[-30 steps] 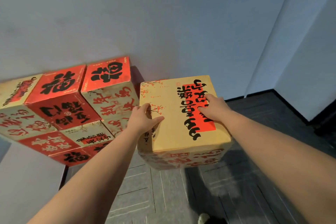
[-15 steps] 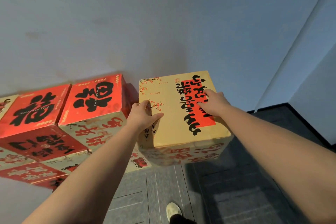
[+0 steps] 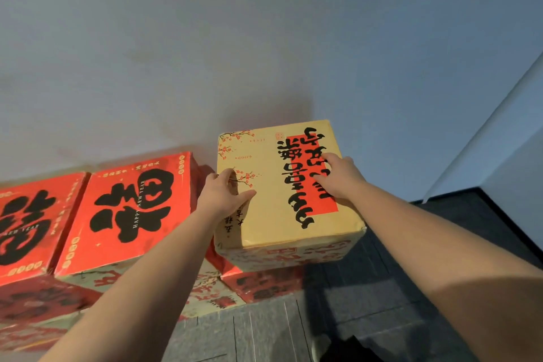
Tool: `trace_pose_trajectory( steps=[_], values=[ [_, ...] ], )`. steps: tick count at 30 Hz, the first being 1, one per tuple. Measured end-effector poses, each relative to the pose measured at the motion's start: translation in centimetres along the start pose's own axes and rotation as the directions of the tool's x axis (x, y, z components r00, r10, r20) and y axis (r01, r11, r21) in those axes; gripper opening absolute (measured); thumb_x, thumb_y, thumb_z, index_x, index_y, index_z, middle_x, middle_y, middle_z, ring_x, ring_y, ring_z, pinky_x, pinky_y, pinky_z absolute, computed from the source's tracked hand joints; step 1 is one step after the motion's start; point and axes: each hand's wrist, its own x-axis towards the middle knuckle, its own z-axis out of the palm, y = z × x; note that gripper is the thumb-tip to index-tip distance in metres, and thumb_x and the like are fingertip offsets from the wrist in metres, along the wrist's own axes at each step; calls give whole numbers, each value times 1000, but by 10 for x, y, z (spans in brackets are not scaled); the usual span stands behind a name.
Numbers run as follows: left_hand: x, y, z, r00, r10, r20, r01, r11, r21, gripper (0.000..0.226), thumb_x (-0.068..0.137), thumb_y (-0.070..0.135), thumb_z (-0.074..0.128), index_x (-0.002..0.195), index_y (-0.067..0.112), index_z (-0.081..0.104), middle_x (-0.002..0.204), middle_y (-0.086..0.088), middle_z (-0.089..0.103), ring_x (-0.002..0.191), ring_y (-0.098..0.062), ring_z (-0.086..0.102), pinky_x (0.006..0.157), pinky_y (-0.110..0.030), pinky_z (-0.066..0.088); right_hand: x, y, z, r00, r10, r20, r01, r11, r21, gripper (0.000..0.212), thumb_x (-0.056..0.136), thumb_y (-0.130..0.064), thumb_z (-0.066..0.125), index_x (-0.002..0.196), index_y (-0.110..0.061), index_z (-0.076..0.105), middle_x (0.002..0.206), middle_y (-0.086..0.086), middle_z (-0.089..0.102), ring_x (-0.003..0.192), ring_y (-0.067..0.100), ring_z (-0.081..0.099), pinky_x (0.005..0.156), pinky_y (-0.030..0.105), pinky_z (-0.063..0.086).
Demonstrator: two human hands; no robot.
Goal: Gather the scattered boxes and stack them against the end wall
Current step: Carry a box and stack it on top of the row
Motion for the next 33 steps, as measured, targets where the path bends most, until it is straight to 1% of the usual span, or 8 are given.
trace_pose_trajectory(
  steps=[5,9,13,18,25,31,33],
  values=[
    [30,-10,1,998,-66,1,66,998,9,88,77,56,69,147,21,29,143,-11,35,125,-29,45,99,-40,42,39,-10,15,997,-46,64,45,999,26,62,93,-35,60,147,-27,33,136,13,40,105,29,58,88,39,54],
    [49,-17,7,993,-117,21,117,993,21,87,77,56,69,147,22,29,143,-11,34,125,-30,45,97,-40,43,59,-10,30,991,-60,124,54,997,51,59,93,-31,60,146,-26,35,135,12,43,104,27,59,88,39,55],
    [62,-23,20,986,-161,38,160,987,10,85,77,54,70,146,21,31,144,-12,33,124,-32,45,98,-39,43,78,-8,40,983,-60,171,51,997,57,61,93,-29,61,147,-26,32,134,12,44,106,28,58,87,40,55],
    [69,-34,34,977,-210,45,210,978,2,87,76,55,70,146,21,30,145,-12,32,127,-32,43,101,-42,41,91,-6,53,978,-53,199,51,999,16,61,94,-29,59,148,-28,30,138,13,39,109,30,57,89,40,54],
    [82,-36,34,976,-216,33,214,976,42,87,77,57,68,147,24,29,146,-10,30,127,-31,43,96,-43,44,100,-11,55,978,-62,198,54,997,46,59,95,-28,58,147,-26,32,138,13,36,110,30,56,90,40,54],
    [78,-41,35,977,-211,46,208,976,59,87,79,57,66,148,23,26,148,-10,27,129,-31,42,98,-41,43,94,-11,61,977,-65,205,57,997,46,63,96,-27,57,151,-26,26,147,12,27,121,33,51,97,44,50],
    [77,-42,33,978,-206,32,202,975,87,85,78,58,66,146,22,30,149,-10,26,127,-32,43,98,-41,44,93,-13,62,977,-66,204,57,997,49,63,96,-26,56,151,-26,25,147,13,25,122,33,51,98,45,50]
  ],
)
